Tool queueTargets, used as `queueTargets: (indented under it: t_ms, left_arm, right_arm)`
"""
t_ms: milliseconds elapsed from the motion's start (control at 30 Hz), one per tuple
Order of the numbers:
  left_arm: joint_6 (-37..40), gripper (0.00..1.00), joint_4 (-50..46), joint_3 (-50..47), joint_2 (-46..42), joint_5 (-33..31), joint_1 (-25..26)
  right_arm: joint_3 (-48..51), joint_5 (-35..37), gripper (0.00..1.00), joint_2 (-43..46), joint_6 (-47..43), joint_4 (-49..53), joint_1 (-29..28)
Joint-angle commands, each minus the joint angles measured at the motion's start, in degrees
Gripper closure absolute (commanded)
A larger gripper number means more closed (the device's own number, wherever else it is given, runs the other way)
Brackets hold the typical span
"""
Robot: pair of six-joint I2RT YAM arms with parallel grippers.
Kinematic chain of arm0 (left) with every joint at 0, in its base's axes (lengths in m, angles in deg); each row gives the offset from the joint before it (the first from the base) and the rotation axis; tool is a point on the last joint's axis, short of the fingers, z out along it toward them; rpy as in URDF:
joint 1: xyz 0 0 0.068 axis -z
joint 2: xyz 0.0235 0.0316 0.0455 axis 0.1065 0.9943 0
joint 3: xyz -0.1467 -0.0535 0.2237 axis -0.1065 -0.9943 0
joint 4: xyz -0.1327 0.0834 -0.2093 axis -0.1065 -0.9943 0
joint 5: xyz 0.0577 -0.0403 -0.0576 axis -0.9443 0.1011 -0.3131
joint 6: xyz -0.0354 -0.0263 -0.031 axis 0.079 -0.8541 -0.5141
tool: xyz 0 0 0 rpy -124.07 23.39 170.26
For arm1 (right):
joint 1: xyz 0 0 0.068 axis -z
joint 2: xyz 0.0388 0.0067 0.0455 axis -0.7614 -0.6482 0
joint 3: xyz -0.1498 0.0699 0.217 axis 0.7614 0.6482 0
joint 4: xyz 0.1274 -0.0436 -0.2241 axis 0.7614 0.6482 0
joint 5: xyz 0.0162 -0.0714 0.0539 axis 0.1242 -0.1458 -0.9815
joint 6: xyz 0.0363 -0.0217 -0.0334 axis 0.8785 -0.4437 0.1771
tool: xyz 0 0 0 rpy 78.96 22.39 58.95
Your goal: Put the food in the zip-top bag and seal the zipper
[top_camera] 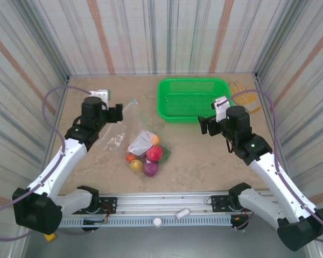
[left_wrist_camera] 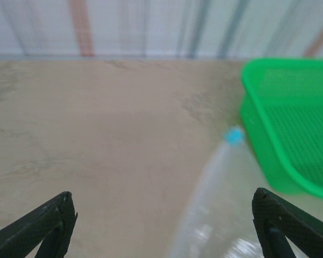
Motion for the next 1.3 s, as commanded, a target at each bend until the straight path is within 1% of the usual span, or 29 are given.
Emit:
queueTargets:
  t_ms: [0,100,167,200,267,333,367,433,500,567,667,733,833,933,967,1067,1100,1133,1200,1233,1267]
  left_arm:
    - [-4.1,0.01,9.2,-4.4,-1.9,2.8,-5.4]
    - [-3.2,0.01,10.7,-6.3,-0.7,2.9,-9.4]
    - [-2.9,0.01,8.8,-5.8,1.4,-3.1,-9.6]
    - [-3.0,0.01,9.6,-6.4,1.9,-3.7,-10.2]
    - [-2.4,0.01,11.6,-8.1,1.7,-0.1,-12.6]
    - [-0.8,0.01,14.2,-9.7,1.6,0.2,-13.3]
    - [0.1,0.01,15.0,-10.3,2.0,0.2,-13.3]
    - [1.7,0.01,15.8,-11.2,2.8,0.7,-13.4]
    - [4.7,0.01,17.2,-12.5,2.8,2.0,-13.3]
    - [4.3,0.01,17.3,-14.6,1.7,-0.8,-13.0]
    - [7.0,0.01,21.5,-19.5,0.1,0.0,-12.4]
    - [9.6,0.01,22.2,-21.4,0.2,-0.5,-11.6]
    - [8.6,0.01,21.6,-22.2,1.4,-3.5,-11.2]
    - [8.3,0.01,24.2,-23.6,3.2,-2.2,-11.8]
    - [8.1,0.01,25.7,-24.3,3.9,-1.9,-12.2]
    - [8.1,0.01,31.9,-26.6,6.4,-1.8,-13.1]
    - [8.1,0.01,35.4,-27.7,7.6,-1.4,-13.5]
    - [8.3,0.01,38.9,-28.8,8.7,-0.2,-14.2]
    - [8.4,0.01,44.9,-29.7,10.8,2.9,-15.7]
    - [10.2,0.01,49.5,-30.5,12.3,5.1,-15.9]
    - [11.7,0.01,50.9,-30.4,13.1,6.7,-15.9]
  right_arm:
    - [8.8,2.3,0.01,-0.7,5.7,-9.7,5.1]
    - [14.5,7.9,0.01,-2.4,4.9,-16.2,9.3]
    - [17.2,8.5,0.01,-2.4,5.4,-18.8,13.2]
    - [18.3,9.5,0.01,-2.2,5.2,-19.4,14.2]
    - [19.9,12.2,0.01,-1.7,5.8,-19.9,16.1]
    - [21.3,13.7,0.0,-1.1,5.9,-19.9,17.4]
    - [22.1,13.9,0.02,-0.8,6.7,-20.0,18.2]
    - [22.4,11.8,0.06,-0.5,7.7,-19.5,19.4]
    - [22.1,10.1,0.08,-1.2,7.8,-18.5,19.1]
    - [22.0,9.7,0.08,-1.4,9.1,-16.6,18.3]
    - [24.7,11.9,0.08,0.3,9.7,-17.6,15.4]
    - [25.5,12.3,0.07,0.1,10.0,-17.8,14.4]
    - [24.5,13.1,0.06,-2.3,9.8,-16.7,13.4]
    - [24.3,12.2,0.06,-6.1,9.5,-19.4,13.9]
    - [24.3,11.2,0.01,-7.8,9.4,-20.5,14.3]
    - [26.2,6.0,0.01,-12.6,7.1,-30.2,16.4]
    - [27.0,3.1,0.01,-14.7,6.0,-35.2,17.5]
    - [28.2,0.4,0.01,-16.9,5.1,-40.6,18.6]
    - [26.0,-2.5,0.01,-20.6,5.1,-41.9,20.7]
    - [26.3,-3.3,0.01,-22.2,5.2,-45.7,21.3]
    - [26.9,-3.9,0.01,-22.8,4.7,-48.9,21.8]
